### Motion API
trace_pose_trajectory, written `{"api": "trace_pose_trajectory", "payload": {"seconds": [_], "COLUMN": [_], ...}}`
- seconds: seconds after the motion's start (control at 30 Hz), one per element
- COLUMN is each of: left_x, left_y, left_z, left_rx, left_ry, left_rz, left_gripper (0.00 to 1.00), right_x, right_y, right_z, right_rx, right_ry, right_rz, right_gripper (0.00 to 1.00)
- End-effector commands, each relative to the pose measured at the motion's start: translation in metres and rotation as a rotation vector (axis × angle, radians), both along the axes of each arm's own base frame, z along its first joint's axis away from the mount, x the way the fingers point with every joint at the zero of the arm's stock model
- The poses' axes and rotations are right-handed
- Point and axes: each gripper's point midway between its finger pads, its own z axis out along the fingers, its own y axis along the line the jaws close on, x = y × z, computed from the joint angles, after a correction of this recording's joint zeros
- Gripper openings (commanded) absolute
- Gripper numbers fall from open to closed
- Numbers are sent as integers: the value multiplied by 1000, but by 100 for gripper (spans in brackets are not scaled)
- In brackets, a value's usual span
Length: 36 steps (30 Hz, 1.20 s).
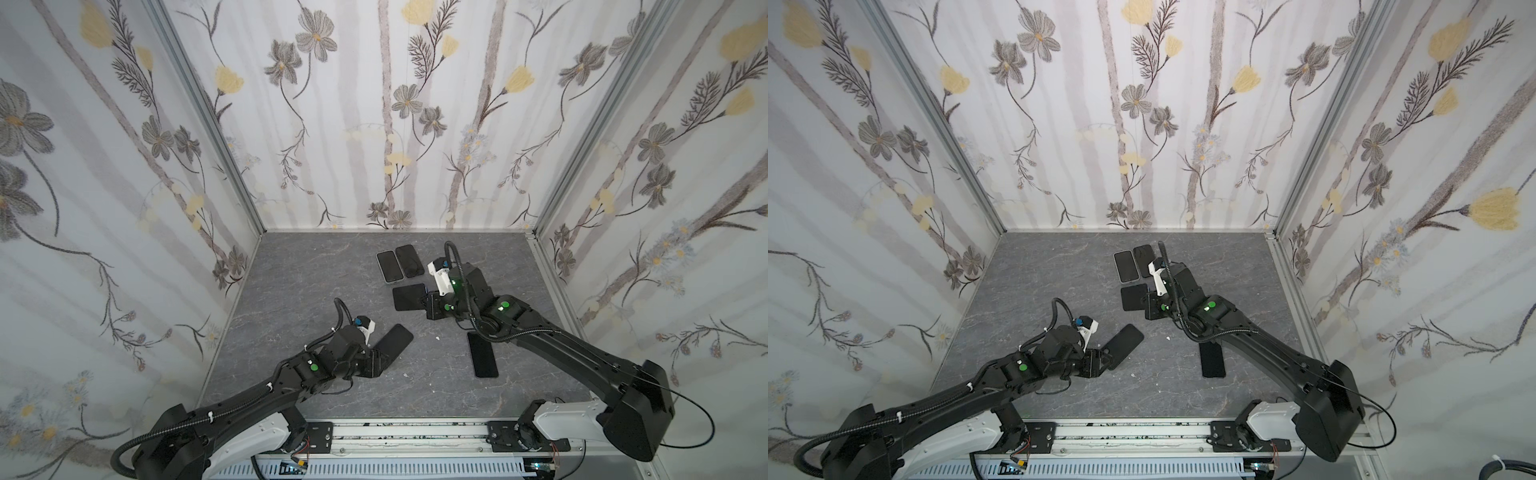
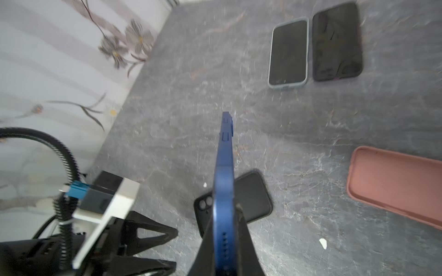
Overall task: Put the phone into the phone case
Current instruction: 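Lift the black case with the left gripper toward the right gripper's phone, then lower the blue phone edge-first into the black case held by left gripper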
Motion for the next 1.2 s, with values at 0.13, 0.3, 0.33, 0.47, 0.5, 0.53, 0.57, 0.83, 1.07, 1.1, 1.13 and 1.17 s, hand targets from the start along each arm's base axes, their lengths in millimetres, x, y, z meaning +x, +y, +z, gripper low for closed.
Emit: {"api": "trace_pose_trajectory", "payload": {"seconds": [0.13,0.3,0.33,0.47,0.5,0.53,0.57,0.83,1.07,1.1,1.13,1.17], "left_x": [-1,7,10,21,24,26,30,55,70,72,75,77], "left_y": [8,13,15,25,27,29,30,20,3,1,-2,-5], "left_z": [-16,-39,-43,-56,-58,-59,-59,-47,-49,-49,-49,-50], "left_rx": [-106,-27,-5,76,84,90,89,60,58,54,51,51], "left_ry": [92,121,119,91,86,82,79,39,52,51,49,48], "left_rz": [142,173,180,215,222,230,239,238,201,202,201,195], "left_gripper": [42,27,25,14,11,8,5,0,0,1,1,1], "right_x": [-30,-34,-35,-39,-41,-43,-44,-54,-65,-66,-66,-66], "right_y": [29,24,23,18,16,15,14,4,1,1,0,1], "right_z": [-53,-70,-74,-86,-89,-90,-90,-90,-90,-90,-89,-89], "right_rx": [-33,-68,-73,-92,-97,-98,-97,-70,16,32,52,69], "right_ry": [196,233,241,268,276,282,286,298,323,323,324,325], "right_rz": [196,188,185,173,171,169,166,136,97,90,78,70], "right_gripper": [0,0,0,0,0,0,0,0,0,0,0,0]}}
